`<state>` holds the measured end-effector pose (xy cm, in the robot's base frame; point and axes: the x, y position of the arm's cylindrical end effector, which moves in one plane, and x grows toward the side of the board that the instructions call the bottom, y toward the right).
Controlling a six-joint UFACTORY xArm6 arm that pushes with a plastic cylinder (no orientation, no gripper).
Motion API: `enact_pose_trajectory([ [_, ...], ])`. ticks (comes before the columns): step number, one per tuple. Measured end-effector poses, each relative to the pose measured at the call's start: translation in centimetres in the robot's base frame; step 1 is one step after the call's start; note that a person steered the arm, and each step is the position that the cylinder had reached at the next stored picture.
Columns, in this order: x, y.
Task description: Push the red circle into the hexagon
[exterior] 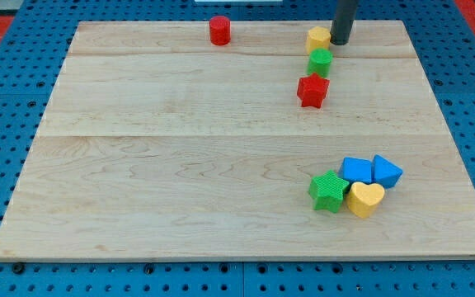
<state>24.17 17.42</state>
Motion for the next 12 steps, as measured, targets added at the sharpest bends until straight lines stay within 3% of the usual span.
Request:
enact_pose_trajectory([
  [1,-4.7,-1.2],
  [2,-4.9,-8.3],
  [4,6.9,-17.8],
  [5,6.6,-26.5],
  [6,-0.5,-31.7],
  [7,-3.8,-27.8],
  [8,-3.5,-21.1],
  [10,-2.5,-22.1],
  [11,-2.7,-17.0],
  [12,-2.7,-16.7],
])
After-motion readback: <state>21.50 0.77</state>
